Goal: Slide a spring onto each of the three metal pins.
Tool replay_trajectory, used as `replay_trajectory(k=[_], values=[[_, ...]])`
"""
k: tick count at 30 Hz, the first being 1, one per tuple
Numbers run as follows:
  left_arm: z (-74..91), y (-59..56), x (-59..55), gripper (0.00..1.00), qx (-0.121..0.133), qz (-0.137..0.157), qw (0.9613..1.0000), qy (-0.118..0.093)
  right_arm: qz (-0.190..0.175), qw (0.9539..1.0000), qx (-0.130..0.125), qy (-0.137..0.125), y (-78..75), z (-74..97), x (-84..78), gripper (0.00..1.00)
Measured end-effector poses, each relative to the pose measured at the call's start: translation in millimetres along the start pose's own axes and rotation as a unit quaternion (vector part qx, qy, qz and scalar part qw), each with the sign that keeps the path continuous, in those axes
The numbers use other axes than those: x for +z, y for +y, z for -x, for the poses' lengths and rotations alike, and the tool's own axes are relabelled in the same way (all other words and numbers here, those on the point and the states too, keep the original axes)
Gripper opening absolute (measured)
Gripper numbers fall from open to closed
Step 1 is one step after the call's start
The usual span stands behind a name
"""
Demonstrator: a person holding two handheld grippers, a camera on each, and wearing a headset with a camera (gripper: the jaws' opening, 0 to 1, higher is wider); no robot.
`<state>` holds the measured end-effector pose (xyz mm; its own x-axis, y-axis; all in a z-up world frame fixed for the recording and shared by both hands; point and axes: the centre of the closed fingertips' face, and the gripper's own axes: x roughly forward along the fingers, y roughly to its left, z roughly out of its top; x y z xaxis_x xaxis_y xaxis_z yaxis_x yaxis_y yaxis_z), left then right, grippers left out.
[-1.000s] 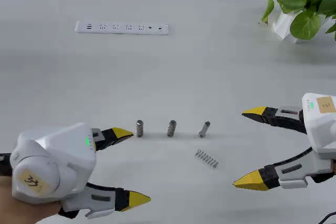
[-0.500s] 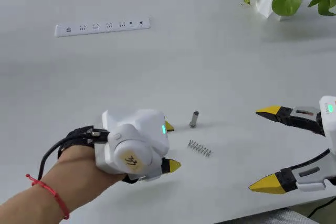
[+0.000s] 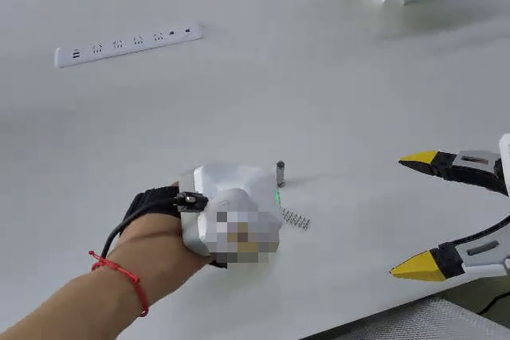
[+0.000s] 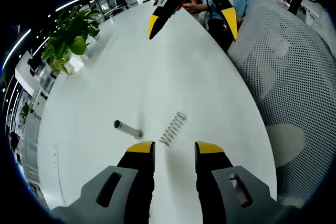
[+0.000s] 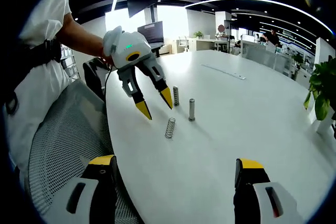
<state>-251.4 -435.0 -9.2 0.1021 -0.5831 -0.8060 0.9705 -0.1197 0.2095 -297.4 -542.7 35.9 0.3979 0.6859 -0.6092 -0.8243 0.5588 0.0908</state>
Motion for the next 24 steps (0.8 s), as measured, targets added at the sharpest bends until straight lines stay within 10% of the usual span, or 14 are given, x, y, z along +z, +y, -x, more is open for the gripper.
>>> replay_trajectory(k=[14, 24], values=[[-27.2, 3.3, -0.7, 0.23, -0.018, -0.032, 0.9982, 0.048, -0.022, 0.9996, -0.013, -0.008, -0.4, 10.2, -17.2, 0.90], [-29.8, -3.3, -7.6, 0.10, -0.022, 0.013, 0.9977, 0.062, -0.028, 0.9995, -0.016, -0.008, 0.9, 12.0, -19.3, 0.89]])
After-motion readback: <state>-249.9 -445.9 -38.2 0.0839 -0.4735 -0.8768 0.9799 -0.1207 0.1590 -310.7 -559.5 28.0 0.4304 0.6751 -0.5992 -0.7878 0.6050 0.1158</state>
